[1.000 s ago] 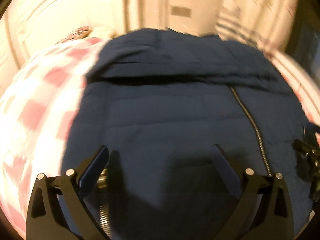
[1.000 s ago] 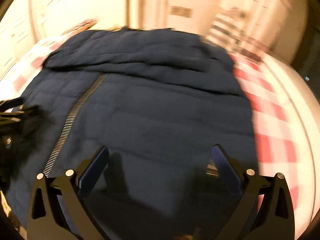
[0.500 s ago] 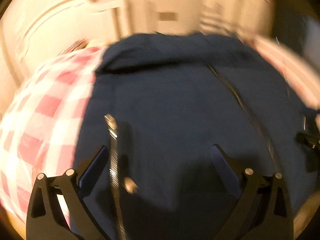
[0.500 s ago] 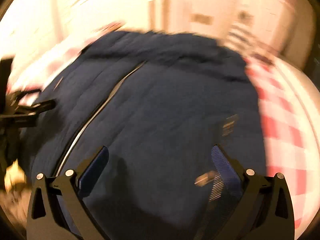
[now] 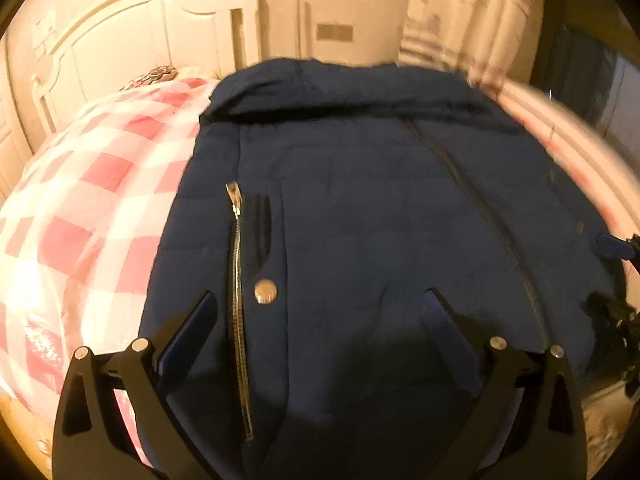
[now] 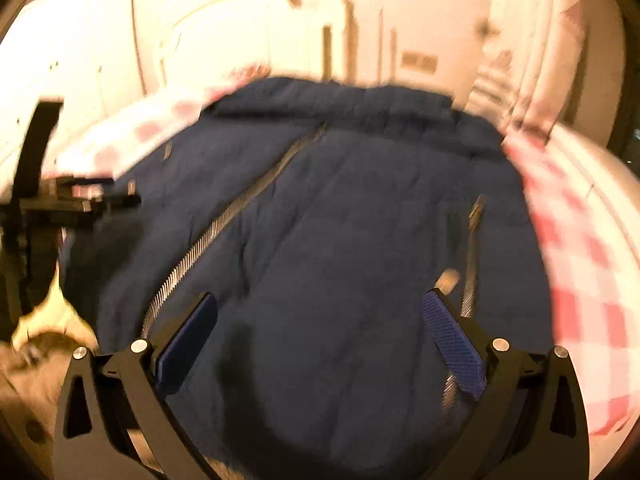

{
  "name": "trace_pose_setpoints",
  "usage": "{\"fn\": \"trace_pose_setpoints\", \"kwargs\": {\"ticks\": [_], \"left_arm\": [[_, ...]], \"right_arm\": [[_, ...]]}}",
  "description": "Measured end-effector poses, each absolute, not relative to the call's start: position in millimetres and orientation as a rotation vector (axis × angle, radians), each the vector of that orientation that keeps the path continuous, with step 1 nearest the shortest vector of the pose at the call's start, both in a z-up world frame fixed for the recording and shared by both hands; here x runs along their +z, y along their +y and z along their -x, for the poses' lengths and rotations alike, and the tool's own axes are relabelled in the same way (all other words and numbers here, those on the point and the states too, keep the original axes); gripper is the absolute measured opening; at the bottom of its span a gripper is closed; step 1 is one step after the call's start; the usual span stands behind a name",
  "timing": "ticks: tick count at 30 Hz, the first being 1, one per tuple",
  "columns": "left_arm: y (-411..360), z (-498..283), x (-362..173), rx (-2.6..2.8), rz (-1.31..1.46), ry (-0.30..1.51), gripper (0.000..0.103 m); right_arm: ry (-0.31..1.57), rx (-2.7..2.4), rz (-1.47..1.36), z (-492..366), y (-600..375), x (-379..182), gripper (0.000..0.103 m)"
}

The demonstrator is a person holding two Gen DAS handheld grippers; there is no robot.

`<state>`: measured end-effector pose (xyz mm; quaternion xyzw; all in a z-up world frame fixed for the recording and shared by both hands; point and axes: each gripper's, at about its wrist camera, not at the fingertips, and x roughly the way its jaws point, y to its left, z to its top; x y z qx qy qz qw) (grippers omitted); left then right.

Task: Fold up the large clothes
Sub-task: 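Lift the folded jacket with both grippers and lay it on the bed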

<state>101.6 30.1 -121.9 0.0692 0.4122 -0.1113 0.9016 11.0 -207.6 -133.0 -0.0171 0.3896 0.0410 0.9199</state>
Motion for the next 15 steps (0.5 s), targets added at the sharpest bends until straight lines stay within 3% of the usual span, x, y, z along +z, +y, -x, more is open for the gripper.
{"fn": "trace_pose_setpoints", "kwargs": {"ticks": [3, 7, 10, 15], "left_arm": [[29.8, -94.1, -137.6, -0.214, -0.181, 0.823, 0.101], [34.0, -86.6, -130.3, -0.220, -0.193, 0.827, 0.101], [44.1, -64.6, -130.5, -0.217, -0.217, 0.787, 0.101], [67.3, -49.0, -138.4, -0.223, -0.149, 0.772, 0.101]], "right_arm": [[0.724, 0.059, 0.056, -0.6, -200.1, -150.4, 0.099], [0.792, 0.031, 0.050, -5.8, -201.6, -138.3, 0.098], [0.724, 0.095, 0.028, 4.5, -193.4, -128.1, 0.098], [0.748, 0.118, 0.097, 8.0, -176.8, -153.2, 0.099]]}}
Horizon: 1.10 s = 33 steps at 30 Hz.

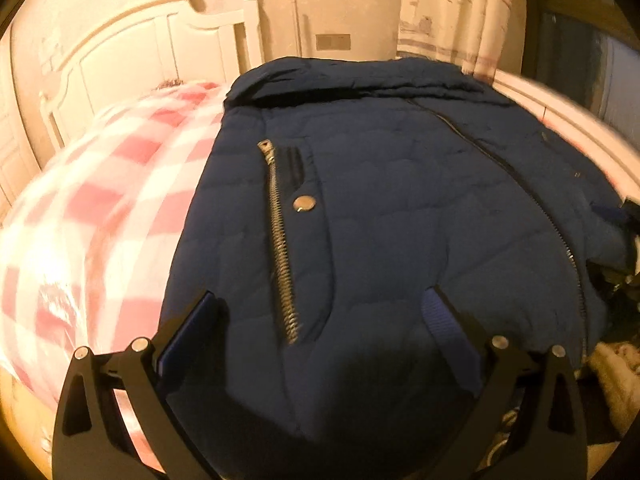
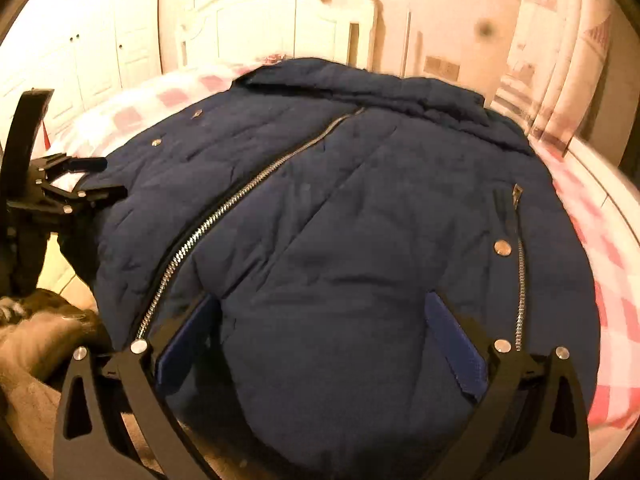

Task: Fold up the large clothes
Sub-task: 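Lift the folded jacket with both grippers and lay it on the bed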

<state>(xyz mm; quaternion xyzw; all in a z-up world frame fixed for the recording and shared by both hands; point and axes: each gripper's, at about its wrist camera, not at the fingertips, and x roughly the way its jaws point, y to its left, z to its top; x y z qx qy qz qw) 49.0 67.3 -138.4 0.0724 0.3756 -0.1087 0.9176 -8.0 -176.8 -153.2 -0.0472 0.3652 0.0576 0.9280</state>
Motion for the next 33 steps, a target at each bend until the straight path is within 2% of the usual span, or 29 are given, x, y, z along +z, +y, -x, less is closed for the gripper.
{"fn": "trace_pose_setpoints", "kwargs": {"ticks": [3, 7, 12, 17, 20, 21, 23, 25, 26, 27, 28, 29, 30, 33], "left_arm": [[77.9, -40.3, -128.4, -0.188, -0.164, 0.755, 0.101], [108.5, -23.9, -127.3, -0.149, -0.122, 0.752, 0.101], [146.1, -15.2, -139.3, -0.153, 0.028, 0.813, 0.101], [156.1, -14.9, -148.9, -0.190, 0.123, 0.859, 0.101], [155.8, -12.3, -149.0, -0.207, 0.136, 0.868, 0.101], [155.3, -11.5, -149.4, -0.210, 0.129, 0.868, 0.101], [155.0, -10.5, -151.6, -0.222, 0.128, 0.876, 0.101], [155.6, -9.6, -153.3, -0.223, 0.139, 0.881, 0.101], [155.5, -10.0, -153.7, -0.230, 0.142, 0.887, 0.098], [154.8, -9.6, -153.3, -0.247, 0.146, 0.889, 0.088], [152.4, -8.5, -152.1, -0.275, 0.145, 0.888, 0.081], [148.8, -7.4, -150.8, -0.297, 0.136, 0.884, 0.068], [144.7, -5.7, -149.7, -0.305, 0.122, 0.881, 0.064], [141.1, -5.9, -150.0, -0.300, 0.106, 0.877, 0.064]], "right_arm": [[0.808, 0.115, 0.136, 8.7, -181.7, -144.5, 0.098], [0.709, -0.042, 0.063, 46.4, -217.4, -131.6, 0.098], [0.684, -0.141, -0.203, 106.6, -283.5, -147.7, 0.098], [0.690, -0.133, -0.427, 121.5, -322.1, -182.2, 0.097], [0.654, -0.031, -0.511, 111.6, -327.1, -189.0, 0.094], [0.652, -0.007, -0.507, 106.5, -324.2, -190.0, 0.089], [0.666, 0.006, -0.475, 97.4, -318.2, -190.5, 0.087], [0.665, 0.019, -0.461, 92.2, -315.2, -190.9, 0.074], [0.653, 0.026, -0.460, 94.8, -315.2, -190.1, 0.070], [0.649, 0.030, -0.456, 97.1, -314.0, -188.6, 0.063], [0.644, 0.036, -0.448, 99.6, -313.7, -187.4, 0.059], [0.642, 0.042, -0.448, 102.6, -313.6, -186.5, 0.058], [0.638, 0.051, -0.453, 104.7, -315.8, -186.1, 0.056], [0.629, 0.068, -0.452, 106.9, -313.9, -183.3, 0.055]]}}
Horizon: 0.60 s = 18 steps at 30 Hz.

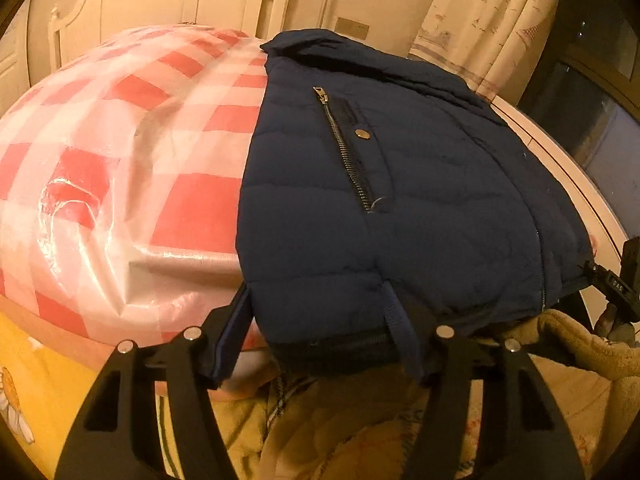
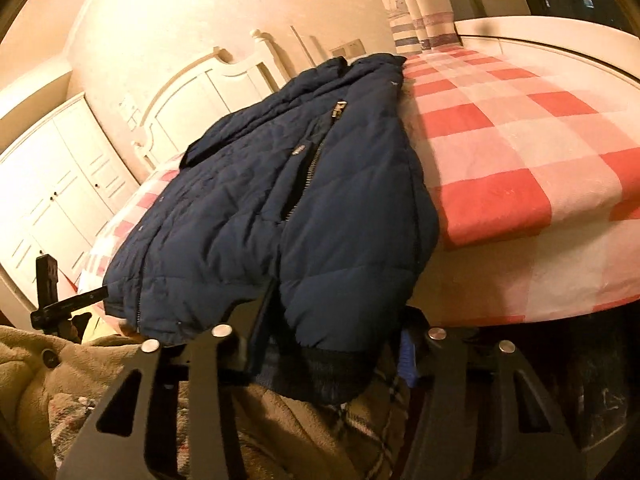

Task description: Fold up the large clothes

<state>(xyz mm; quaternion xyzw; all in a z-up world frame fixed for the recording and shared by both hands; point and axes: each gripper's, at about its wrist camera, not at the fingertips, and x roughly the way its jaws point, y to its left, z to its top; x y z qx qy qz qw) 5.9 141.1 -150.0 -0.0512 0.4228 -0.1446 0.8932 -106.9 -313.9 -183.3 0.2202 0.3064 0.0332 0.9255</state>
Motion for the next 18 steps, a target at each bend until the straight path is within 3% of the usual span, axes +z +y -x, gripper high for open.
{"fn": "trace_pose_setpoints", "kwargs": {"ticks": [2, 5, 7, 8, 9, 11, 15, 18], "left_arm": [[144.9, -9.4, -153.3, -0.323, 0.145, 0.898, 0.065], [149.4, -18.2, -165.1, -0.306, 0.185, 0.947, 0.089], [152.0, -21.2, -170.5, -0.322, 0.239, 0.956, 0.088], [151.1, -20.6, -170.3, -0.328, 0.244, 0.945, 0.082], [149.5, -19.2, -169.6, -0.343, 0.236, 0.935, 0.066], [140.4, -12.6, -164.3, -0.359, 0.174, 0.907, 0.055], [143.1, -2.1, -157.6, -0.398, 0.178, 0.889, 0.030], [150.3, 9.2, -143.4, -0.451, 0.250, 0.821, 0.020]], "right_arm": [[0.630, 0.075, -0.470, 108.9, -314.5, -185.7, 0.056], [0.640, 0.091, -0.512, 103.6, -319.3, -192.8, 0.062], [0.638, 0.095, -0.516, 99.9, -321.7, -195.5, 0.063], [0.634, 0.102, -0.524, 98.7, -322.7, -196.9, 0.064], [0.632, 0.109, -0.532, 98.9, -323.7, -198.0, 0.064], [0.630, 0.116, -0.523, 101.4, -323.0, -198.4, 0.059], [0.624, 0.124, -0.424, 116.2, -310.0, -186.1, 0.035], [0.573, 0.128, -0.373, 127.7, -297.8, -168.3, 0.025]]}}
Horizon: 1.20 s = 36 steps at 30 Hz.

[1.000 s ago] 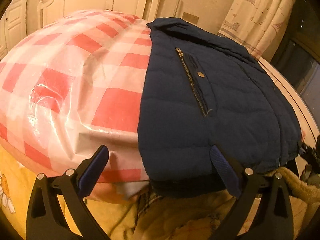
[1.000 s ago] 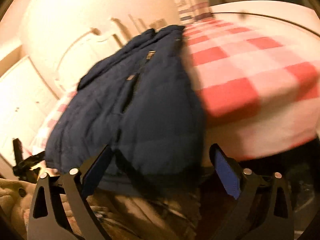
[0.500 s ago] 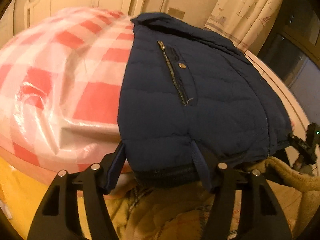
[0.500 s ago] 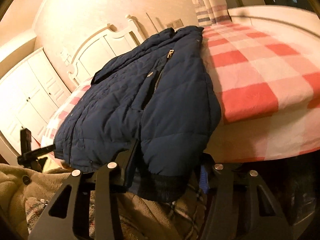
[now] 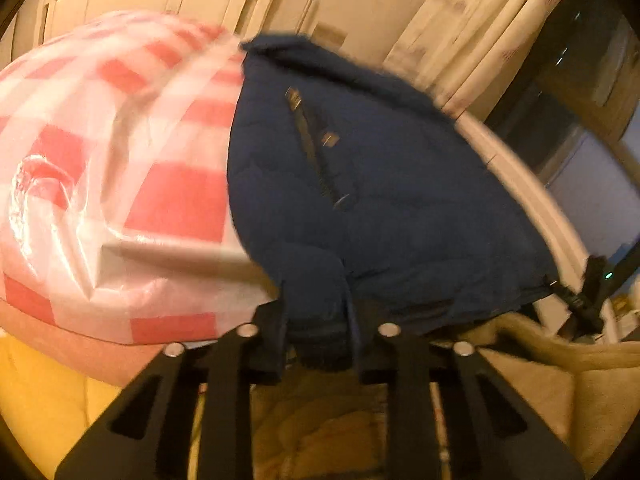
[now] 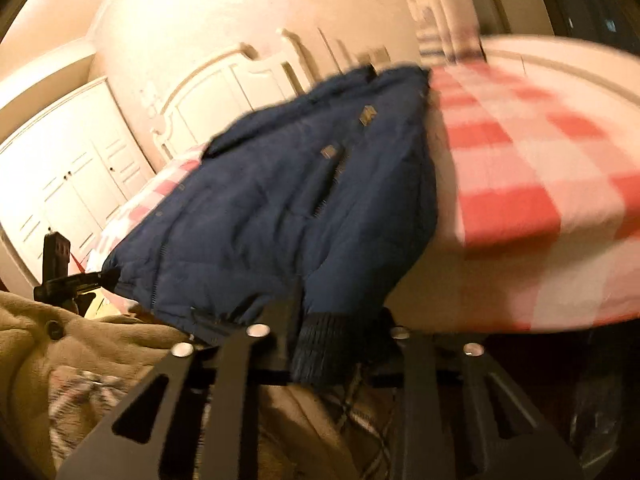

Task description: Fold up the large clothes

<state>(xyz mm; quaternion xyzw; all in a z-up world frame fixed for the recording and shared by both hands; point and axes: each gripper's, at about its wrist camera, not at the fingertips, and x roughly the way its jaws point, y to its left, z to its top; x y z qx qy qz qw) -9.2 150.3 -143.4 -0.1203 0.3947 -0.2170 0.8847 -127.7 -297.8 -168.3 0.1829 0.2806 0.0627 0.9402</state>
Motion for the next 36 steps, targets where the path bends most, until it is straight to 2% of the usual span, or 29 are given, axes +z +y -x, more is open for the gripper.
{"fn": "trace_pose_setpoints", "kwargs": {"ticks": [2, 5, 7, 9, 11, 12, 13, 14, 15, 17, 18, 25, 31, 34, 36], "left_arm": [[152.4, 13.4, -124.6, -0.481, 0.284, 0.753, 0.019], [153.2, 2.2, -111.8, -0.503, 0.330, 0.746, 0.022], [146.0, -6.6, -109.7, -0.450, 0.264, 0.757, 0.035], [140.4, -11.6, -113.6, -0.426, 0.242, 0.780, 0.066], [137.2, -15.2, -123.3, -0.417, 0.245, 0.806, 0.074], [135.0, -17.3, -126.9, -0.408, 0.235, 0.819, 0.075], [132.3, -20.3, -131.7, -0.398, 0.220, 0.832, 0.074], [131.1, -19.3, -131.6, -0.390, 0.206, 0.812, 0.069], [132.2, -16.7, -133.7, -0.373, 0.200, 0.805, 0.035], [141.6, -16.1, -129.3, -0.397, 0.253, 0.785, 0.019], [146.4, -12.0, -124.6, -0.411, 0.276, 0.764, 0.016], [169.6, 27.5, -43.7, -0.524, 0.365, 0.531, 0.015], [177.5, 67.4, 58.1, -0.572, 0.301, 0.315, 0.016], [168.9, 33.7, 107.7, -0.522, 0.290, 0.369, 0.020], [157.7, -10.7, 118.8, -0.474, 0.311, 0.441, 0.021]], "right_arm": [[0.510, 0.135, -0.385, 132.2, -295.1, -154.1, 0.023], [0.449, 0.155, -0.424, 126.8, -299.5, -140.7, 0.022], [0.490, 0.151, -0.426, 116.3, -303.4, -144.9, 0.024], [0.520, 0.130, -0.451, 112.4, -307.7, -151.7, 0.025], [0.535, 0.112, -0.466, 112.2, -310.5, -156.5, 0.027], [0.539, 0.108, -0.469, 112.1, -311.0, -158.5, 0.028], [0.548, 0.105, -0.480, 112.0, -312.3, -162.6, 0.028], [0.550, 0.108, -0.491, 112.2, -313.8, -165.4, 0.028], [0.541, 0.115, -0.496, 112.7, -314.3, -166.5, 0.028], [0.520, 0.138, -0.481, 116.4, -309.6, -164.4, 0.024], [0.504, 0.146, -0.460, 119.1, -304.3, -160.9, 0.022], [0.242, 0.292, -0.471, 162.8, -294.6, -90.4, 0.018], [0.029, 0.330, -0.349, 195.7, -284.8, 7.8, 0.018], [0.047, 0.263, -0.314, 169.4, -290.2, 54.3, 0.018], [0.137, 0.152, -0.274, 112.1, -294.8, 81.4, 0.019]]}}
